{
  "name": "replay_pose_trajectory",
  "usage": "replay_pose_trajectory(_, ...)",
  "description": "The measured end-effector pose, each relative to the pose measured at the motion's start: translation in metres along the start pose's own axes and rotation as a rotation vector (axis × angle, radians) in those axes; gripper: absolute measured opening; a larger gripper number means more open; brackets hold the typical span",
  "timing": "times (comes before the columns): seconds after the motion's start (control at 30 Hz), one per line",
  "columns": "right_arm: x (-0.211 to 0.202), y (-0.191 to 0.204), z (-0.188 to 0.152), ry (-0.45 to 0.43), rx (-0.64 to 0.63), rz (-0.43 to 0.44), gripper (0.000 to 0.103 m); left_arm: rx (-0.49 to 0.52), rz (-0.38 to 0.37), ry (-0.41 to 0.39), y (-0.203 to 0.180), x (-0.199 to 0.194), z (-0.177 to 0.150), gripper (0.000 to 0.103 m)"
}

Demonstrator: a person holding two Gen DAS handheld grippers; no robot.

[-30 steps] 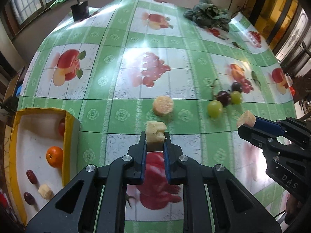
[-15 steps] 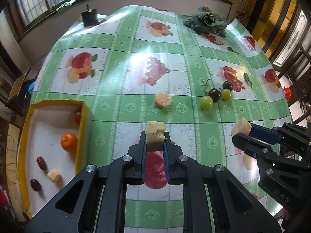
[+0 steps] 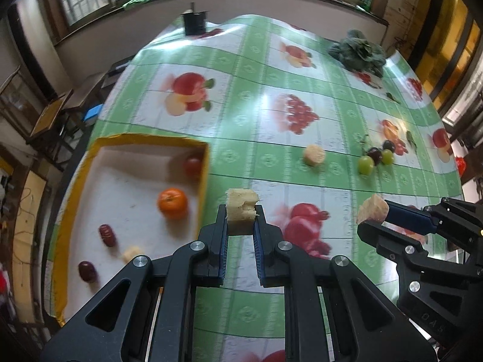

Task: Organize fruits
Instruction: 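Lift both cubes and carry them over the yellow-rimmed tray with both tools, then open the left tool to drop its cube into the tray while the right tool releases its cube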

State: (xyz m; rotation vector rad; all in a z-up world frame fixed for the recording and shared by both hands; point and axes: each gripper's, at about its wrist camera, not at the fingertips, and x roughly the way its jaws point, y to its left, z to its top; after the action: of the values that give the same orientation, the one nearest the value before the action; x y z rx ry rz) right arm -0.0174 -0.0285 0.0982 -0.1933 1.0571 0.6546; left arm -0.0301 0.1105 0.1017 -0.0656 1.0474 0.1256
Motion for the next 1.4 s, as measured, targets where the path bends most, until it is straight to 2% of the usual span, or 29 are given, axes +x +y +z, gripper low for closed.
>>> replay_pose_trajectory(0.47,0.031,0.068,0.024,0.029,-0.128,0.068,0.026,-0.116,0.068,0.003,0.074,-0.005,-0.013,0.014)
replay_pose_trajectory(0.83,0.067,0.124,0.048,0.067,-0.243,0.139,0.026,-0.231,0.129,0.053,0.131,-0.002,-0.049,0.014)
replay_pose_trajectory(1.13,0.109,0.157,0.065,0.124,-0.308,0.189,0.026,-0.282,0.131,0.117,0.145,0.006,-0.082,0.014)
replay_pose_trajectory(1.4,0.144,0.172,0.076,0.171,-0.322,0.186,0.026,-0.31,0.127,0.149,0.148,0.017,-0.091,0.014)
